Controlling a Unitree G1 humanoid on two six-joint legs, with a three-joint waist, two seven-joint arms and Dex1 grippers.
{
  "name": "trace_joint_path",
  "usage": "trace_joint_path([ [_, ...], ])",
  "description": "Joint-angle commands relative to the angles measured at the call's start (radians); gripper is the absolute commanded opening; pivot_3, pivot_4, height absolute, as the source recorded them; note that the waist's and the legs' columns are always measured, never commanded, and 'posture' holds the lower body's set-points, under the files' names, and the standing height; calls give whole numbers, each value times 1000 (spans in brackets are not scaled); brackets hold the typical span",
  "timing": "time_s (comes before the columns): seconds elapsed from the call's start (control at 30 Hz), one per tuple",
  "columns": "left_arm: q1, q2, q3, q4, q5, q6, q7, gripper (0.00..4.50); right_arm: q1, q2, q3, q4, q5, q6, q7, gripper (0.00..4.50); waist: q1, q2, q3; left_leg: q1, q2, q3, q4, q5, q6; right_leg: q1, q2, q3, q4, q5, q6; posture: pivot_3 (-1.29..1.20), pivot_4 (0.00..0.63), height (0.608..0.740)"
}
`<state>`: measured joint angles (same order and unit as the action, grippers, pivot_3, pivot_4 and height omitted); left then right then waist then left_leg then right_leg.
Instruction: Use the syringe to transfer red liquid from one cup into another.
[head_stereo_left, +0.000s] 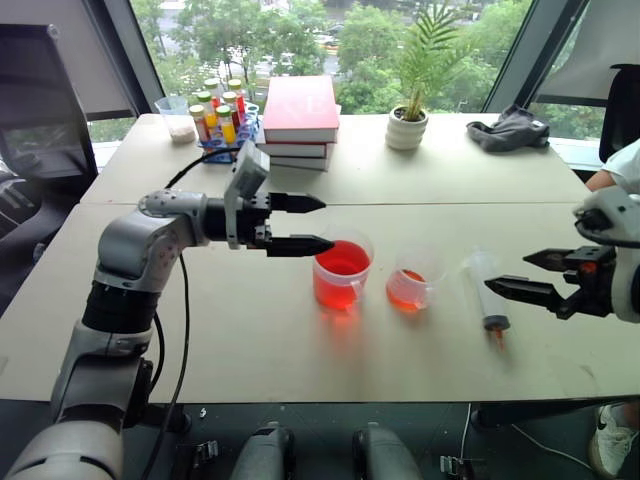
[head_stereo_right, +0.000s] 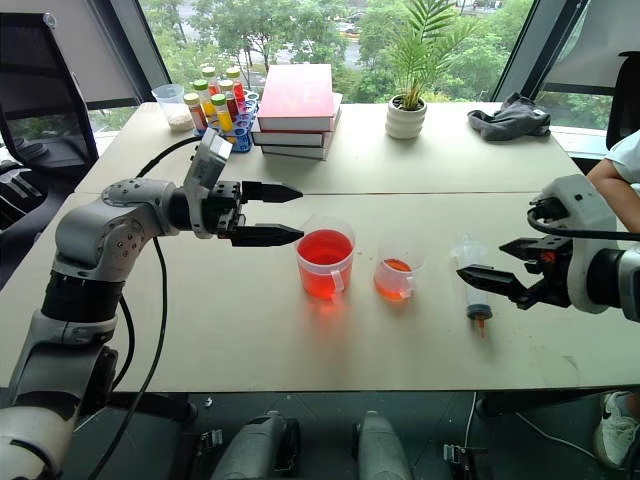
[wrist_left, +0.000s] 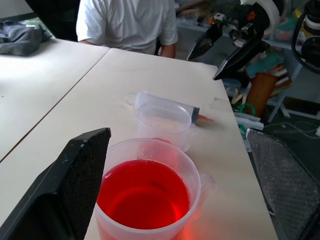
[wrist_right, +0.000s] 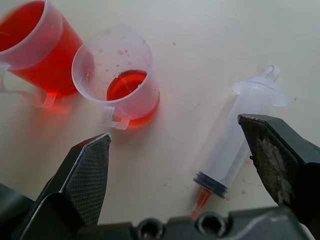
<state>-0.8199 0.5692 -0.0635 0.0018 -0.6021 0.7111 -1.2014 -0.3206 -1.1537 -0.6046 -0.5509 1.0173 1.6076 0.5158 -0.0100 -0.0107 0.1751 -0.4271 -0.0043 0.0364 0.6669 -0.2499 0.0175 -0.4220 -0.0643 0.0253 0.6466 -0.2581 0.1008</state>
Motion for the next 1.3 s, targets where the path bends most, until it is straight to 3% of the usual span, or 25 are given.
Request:
trace_joint_path([
  [0.03, -6, 6, 22, -36, -20, 0, 2, 4500, -8, -6, -24, -1, 16, 7, -14, 4464, 0, 0, 0, 0, 0, 0, 0, 0, 0, 0, 0, 0, 0, 0, 0, 0, 150, 740],
  [0.73, -6, 3, 13, -29, -27, -2, 0, 4500, 21, -46, -42, 22, 77, 7, -70, 4464, 0, 0, 0, 0, 0, 0, 0, 0, 0, 0, 0, 0, 0, 0, 0, 0, 150, 740],
  [1.1, -17, -14, 7, -14, -19, -12, 1, 4500, -283, 83, 308, 426, -62, 7, -337, 4464, -3, 0, 0, 0, 0, 0, -1, 0, 0, -2, 0, 1, 0, -2, -3, 0, 150, 740],
  [1.3, 2, -13, 18, -38, -23, -9, 17, 4500, -455, 192, 455, 666, -219, 6, -371, 4464, -3, 0, 0, -2, 0, 1, -1, 0, 0, -3, 2, 1, 0, 0, 0, 0, 150, 740],
])
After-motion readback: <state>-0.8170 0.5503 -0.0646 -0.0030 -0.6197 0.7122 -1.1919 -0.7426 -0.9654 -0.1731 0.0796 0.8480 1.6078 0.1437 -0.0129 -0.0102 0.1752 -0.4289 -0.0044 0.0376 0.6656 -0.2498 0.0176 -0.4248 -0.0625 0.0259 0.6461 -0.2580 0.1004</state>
